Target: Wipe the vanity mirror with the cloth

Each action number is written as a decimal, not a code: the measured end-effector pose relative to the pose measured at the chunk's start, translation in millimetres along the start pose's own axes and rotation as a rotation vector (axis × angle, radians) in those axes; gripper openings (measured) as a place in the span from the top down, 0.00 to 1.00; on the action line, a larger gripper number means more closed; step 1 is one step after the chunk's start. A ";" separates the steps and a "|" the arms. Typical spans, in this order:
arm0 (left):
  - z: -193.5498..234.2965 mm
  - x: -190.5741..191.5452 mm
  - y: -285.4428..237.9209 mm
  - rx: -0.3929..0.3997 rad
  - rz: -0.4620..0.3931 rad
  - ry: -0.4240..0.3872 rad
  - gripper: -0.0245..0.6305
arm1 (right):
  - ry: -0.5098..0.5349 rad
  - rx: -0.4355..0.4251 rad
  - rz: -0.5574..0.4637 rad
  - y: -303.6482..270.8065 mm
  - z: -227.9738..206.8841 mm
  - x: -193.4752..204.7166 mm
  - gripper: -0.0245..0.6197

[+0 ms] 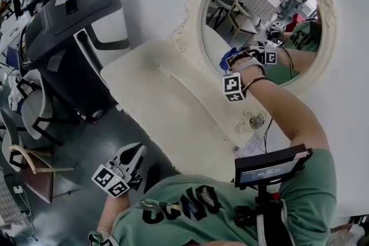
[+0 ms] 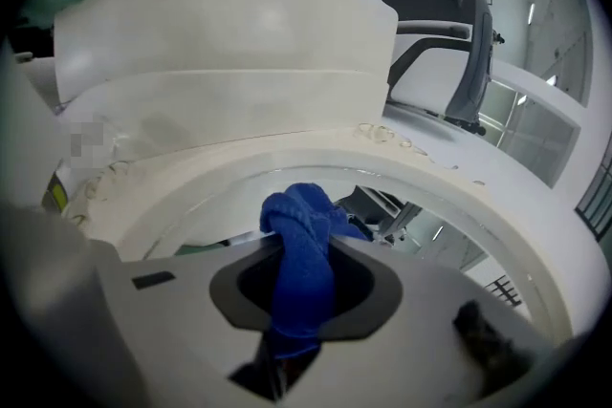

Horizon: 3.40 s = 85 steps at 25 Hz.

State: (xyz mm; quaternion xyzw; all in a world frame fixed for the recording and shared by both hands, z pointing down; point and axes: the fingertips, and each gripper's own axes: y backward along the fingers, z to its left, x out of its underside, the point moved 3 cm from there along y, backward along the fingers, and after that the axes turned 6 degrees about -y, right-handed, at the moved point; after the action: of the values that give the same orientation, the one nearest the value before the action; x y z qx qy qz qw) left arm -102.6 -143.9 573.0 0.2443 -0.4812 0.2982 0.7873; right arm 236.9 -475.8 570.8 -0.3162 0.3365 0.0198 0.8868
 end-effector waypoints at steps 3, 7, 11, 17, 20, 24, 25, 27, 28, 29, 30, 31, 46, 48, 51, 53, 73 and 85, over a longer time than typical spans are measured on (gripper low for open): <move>-21.3 4.1 -8.6 0.036 -0.001 -0.012 0.95 | -0.014 -0.079 0.011 12.4 44.3 9.7 0.85; -45.4 8.5 -9.9 0.054 0.004 -0.018 0.95 | -0.039 -0.199 0.024 26.1 95.5 23.4 0.85; -57.0 6.1 -1.4 0.043 -0.005 -0.024 0.95 | -0.121 -0.377 0.065 36.3 125.1 31.6 0.85; -59.7 -0.5 14.1 0.015 -0.024 -0.024 0.95 | -0.128 -0.495 0.107 40.3 126.3 32.1 0.85; -46.3 3.5 22.8 -0.007 -0.027 -0.008 0.95 | -0.194 -0.473 0.028 34.0 95.3 13.5 0.85; -21.8 10.4 28.7 -0.028 -0.021 0.008 0.95 | -0.280 -0.210 -0.110 14.9 -2.3 -17.2 0.85; -16.2 9.3 30.9 -0.034 -0.021 0.012 0.95 | -0.280 -0.142 -0.125 10.6 -25.7 -21.9 0.85; -3.2 5.7 36.3 -0.050 -0.023 0.017 0.95 | -0.269 -0.031 -0.135 1.2 -66.0 -29.4 0.85; 4.0 3.7 39.0 -0.059 -0.022 0.019 0.95 | -0.258 0.017 -0.134 -4.2 -83.6 -32.9 0.85; 11.2 1.9 41.5 -0.068 -0.019 0.022 0.95 | -0.245 0.061 -0.131 -9.7 -99.7 -36.5 0.85; 17.8 0.3 43.8 -0.077 -0.016 0.025 0.95 | -0.232 0.102 -0.128 -15.1 -114.7 -40.3 0.85; 23.8 -1.2 45.7 -0.086 -0.014 0.028 0.95 | -0.223 0.139 -0.126 -20.3 -128.8 -44.0 0.85; 69.5 -3.6 21.3 -0.065 0.018 0.063 0.95 | -0.225 0.117 -0.103 -74.7 -124.8 -81.3 0.85; 71.8 -5.7 17.4 -0.051 0.021 0.066 0.95 | -0.221 0.062 -0.102 -80.1 -89.8 -88.4 0.85; 76.8 -7.2 15.8 -0.036 0.030 0.072 0.95 | -0.203 -0.046 -0.095 -81.9 -33.9 -91.4 0.85; 79.2 -7.4 16.3 -0.023 0.039 0.076 0.95 | -0.210 -0.171 -0.074 -77.4 4.3 -87.2 0.85; 14.8 -52.3 -11.3 0.220 0.006 -0.072 0.95 | -0.641 -0.485 -0.067 132.9 65.3 32.7 0.85; -165.1 -40.4 -135.3 0.506 0.076 -0.111 0.95 | -1.481 -0.211 -0.694 339.2 207.3 58.2 0.85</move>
State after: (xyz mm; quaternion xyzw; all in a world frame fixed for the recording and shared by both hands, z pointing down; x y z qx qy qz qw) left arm 79.2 -137.6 454.3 0.4312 -0.4427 0.4247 0.6616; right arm 318.8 -96.0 468.5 -0.3889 -0.4559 -0.0204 0.8003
